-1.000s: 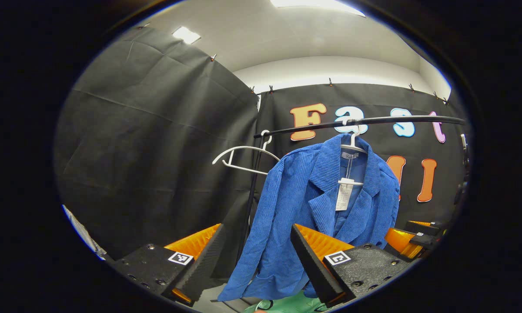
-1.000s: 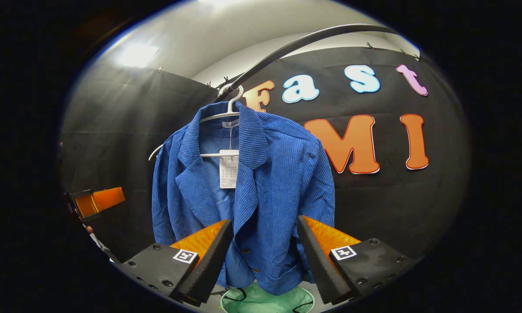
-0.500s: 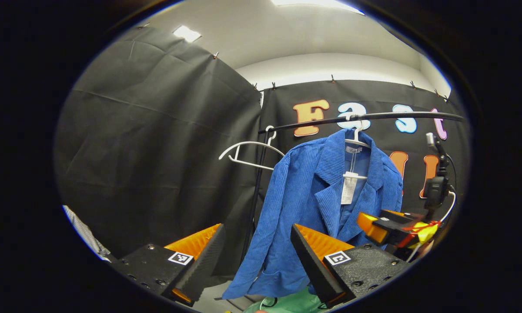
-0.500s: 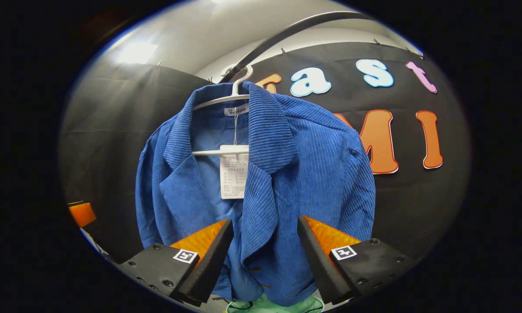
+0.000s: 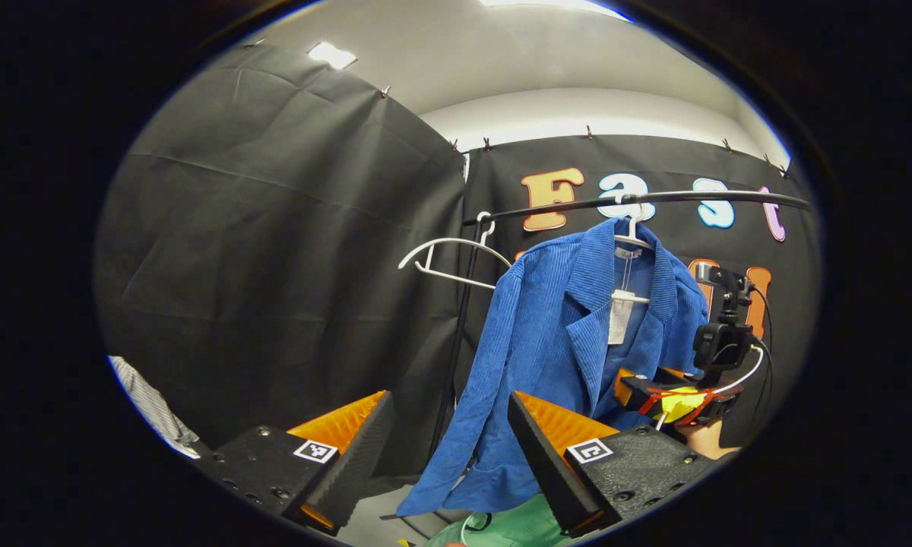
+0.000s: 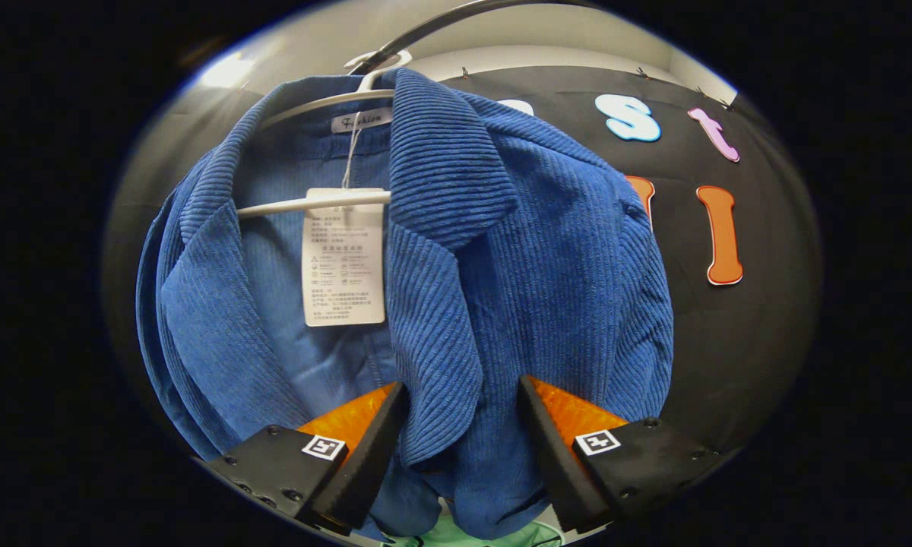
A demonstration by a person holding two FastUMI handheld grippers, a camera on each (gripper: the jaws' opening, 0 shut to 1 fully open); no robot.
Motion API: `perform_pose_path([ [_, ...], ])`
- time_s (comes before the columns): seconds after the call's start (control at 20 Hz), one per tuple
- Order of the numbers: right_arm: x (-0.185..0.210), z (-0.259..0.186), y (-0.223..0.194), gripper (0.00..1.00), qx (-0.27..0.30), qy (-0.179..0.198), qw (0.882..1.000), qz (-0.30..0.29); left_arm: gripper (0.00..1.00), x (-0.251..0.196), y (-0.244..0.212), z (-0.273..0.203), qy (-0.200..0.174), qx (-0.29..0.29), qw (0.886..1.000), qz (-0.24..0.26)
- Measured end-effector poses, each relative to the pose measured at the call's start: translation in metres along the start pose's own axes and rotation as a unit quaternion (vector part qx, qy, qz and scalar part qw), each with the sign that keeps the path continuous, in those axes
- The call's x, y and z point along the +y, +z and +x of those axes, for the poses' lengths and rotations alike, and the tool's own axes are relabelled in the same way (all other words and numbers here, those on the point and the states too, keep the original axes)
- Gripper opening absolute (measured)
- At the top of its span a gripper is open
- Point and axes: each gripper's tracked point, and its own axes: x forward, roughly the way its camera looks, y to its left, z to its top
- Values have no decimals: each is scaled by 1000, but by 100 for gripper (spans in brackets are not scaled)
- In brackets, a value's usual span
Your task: Grasp the clothes on the hanger with both hands and then place them into the laundry hamper below.
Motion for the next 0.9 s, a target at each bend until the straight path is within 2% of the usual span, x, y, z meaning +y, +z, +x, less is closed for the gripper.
perform_pose_path([
  [0.05, -9, 2, -2, 89, 6, -3, 1000, -3, 95, -1, -3, 0, -3, 5, 1000, -1],
  [0.15, -29, -5, -6, 60, 21, -9, 1000, 9, 95, -4, -4, -3, -14, 9, 1000, -6],
  [0.2, -36, -12, -3, 45, 20, -6, 1000, 19, 92, -6, -3, -5, -21, 8, 1000, -6],
  [0.3, -51, -26, 5, 16, 15, -6, 1000, 24, 92, -18, -3, 2, -35, 6, 999, -4],
  [0.4, -61, -47, 18, 14, 7, 2, 999, 36, 92, -39, -3, 12, -58, 6, 998, -5],
  [0.5, -69, -77, 36, 8, -14, 16, 998, 55, 92, -64, 1, 24, -87, 1, 996, -11],
  [0.55, -72, -93, 46, 12, -25, 23, 998, 61, 92, -77, 2, 29, -103, 0, 995, -15],
  [0.7, -83, -124, 78, 3, -59, 43, 996, 51, 95, -117, -2, 47, -146, 3, 989, -21],
  [0.75, -89, -131, 83, 8, -59, 43, 997, 38, 92, -130, -3, 53, -157, 4, 987, -18],
  [0.8, -93, -136, 90, 8, -63, 49, 996, 32, 92, -142, -5, 62, -166, 4, 986, -15],
  [0.85, -93, -143, 100, 3, -70, 57, 995, 31, 92, -151, -3, 70, -170, 0, 985, -13],
  [0.9, -93, -149, 108, 8, -78, 66, 994, 28, 92, -159, 0, 77, -165, -8, 986, -12],
])
